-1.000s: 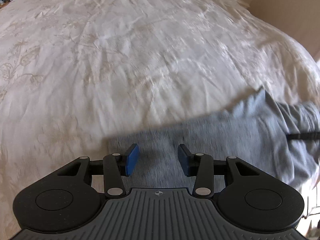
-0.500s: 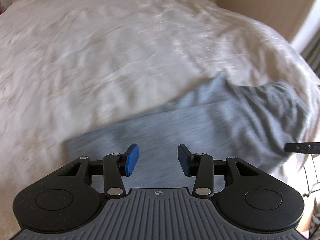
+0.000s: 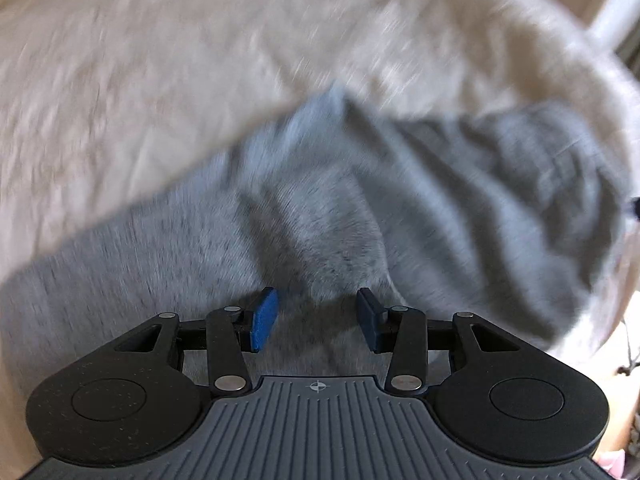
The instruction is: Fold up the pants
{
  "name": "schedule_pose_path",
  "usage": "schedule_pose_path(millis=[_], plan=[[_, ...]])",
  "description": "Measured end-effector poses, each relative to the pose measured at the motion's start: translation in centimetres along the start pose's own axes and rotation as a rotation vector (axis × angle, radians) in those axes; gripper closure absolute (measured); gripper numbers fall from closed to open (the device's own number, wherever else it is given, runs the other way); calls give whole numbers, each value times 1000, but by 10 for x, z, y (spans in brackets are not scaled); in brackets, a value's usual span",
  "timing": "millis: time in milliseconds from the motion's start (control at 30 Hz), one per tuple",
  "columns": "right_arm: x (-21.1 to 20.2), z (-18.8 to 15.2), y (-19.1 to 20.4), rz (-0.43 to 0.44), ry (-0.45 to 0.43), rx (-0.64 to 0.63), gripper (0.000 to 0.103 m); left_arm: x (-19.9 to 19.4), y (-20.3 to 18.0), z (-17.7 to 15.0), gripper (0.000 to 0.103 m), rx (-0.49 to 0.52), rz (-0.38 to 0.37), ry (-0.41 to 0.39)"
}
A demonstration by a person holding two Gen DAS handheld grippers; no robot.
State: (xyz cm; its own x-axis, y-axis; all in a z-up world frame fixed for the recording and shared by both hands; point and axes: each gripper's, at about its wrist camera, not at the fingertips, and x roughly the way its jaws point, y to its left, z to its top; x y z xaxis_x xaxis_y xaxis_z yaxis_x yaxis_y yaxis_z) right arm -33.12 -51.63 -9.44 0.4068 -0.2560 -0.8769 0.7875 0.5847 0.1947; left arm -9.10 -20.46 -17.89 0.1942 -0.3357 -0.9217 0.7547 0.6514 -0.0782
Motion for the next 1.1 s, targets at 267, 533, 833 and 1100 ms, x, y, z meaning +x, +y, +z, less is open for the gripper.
schedule_pose_path(millis=[267, 533, 833, 1100], plan=[[56, -6, -54, 205, 77, 202, 16, 10, -7, -2, 60, -16, 78, 22], [96, 5, -73, 287, 22, 324, 3, 13, -14, 2, 60, -10, 117, 38], [57, 27, -40, 303, -14, 53, 76, 6, -20, 0, 60, -17, 149, 28], [43, 45, 5, 336, -76, -151, 77, -11, -31, 16, 60, -7, 149, -48]])
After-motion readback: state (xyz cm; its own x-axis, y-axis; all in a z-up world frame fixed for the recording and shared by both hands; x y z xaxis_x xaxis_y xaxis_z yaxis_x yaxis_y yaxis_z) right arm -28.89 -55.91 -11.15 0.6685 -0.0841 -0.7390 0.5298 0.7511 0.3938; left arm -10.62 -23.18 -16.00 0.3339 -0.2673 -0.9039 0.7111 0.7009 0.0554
